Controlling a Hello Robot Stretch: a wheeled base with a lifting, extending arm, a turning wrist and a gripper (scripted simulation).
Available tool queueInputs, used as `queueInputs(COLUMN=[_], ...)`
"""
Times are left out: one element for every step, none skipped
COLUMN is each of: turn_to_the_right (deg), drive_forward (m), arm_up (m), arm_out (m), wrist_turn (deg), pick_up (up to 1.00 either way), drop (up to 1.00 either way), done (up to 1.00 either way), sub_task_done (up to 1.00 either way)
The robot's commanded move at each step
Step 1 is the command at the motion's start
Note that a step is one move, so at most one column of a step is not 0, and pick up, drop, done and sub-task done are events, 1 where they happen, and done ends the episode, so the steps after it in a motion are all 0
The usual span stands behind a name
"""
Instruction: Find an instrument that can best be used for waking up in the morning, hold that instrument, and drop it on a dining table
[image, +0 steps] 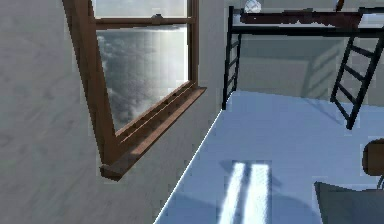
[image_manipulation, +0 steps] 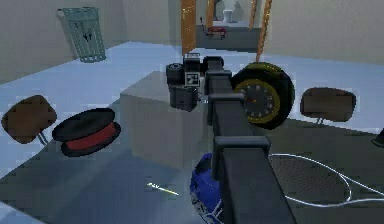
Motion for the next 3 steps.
queueInputs(turn_to_the_right=[0.0, 0.0, 0.0], drive_forward=[0.0, 0.0, 0.0], arm_up=[0.0, 0.0, 0.0], arm_out=[0.0, -0.1, 0.0], wrist_turn=[0.0, 0.0, 0.0], pick_up=[0.0, 0.0, 0.0], drop=[1.0, 0.0, 0.0], done=[0.0, 0.0, 1.0], sub_task_done=[0.0, 0.0, 0.0])
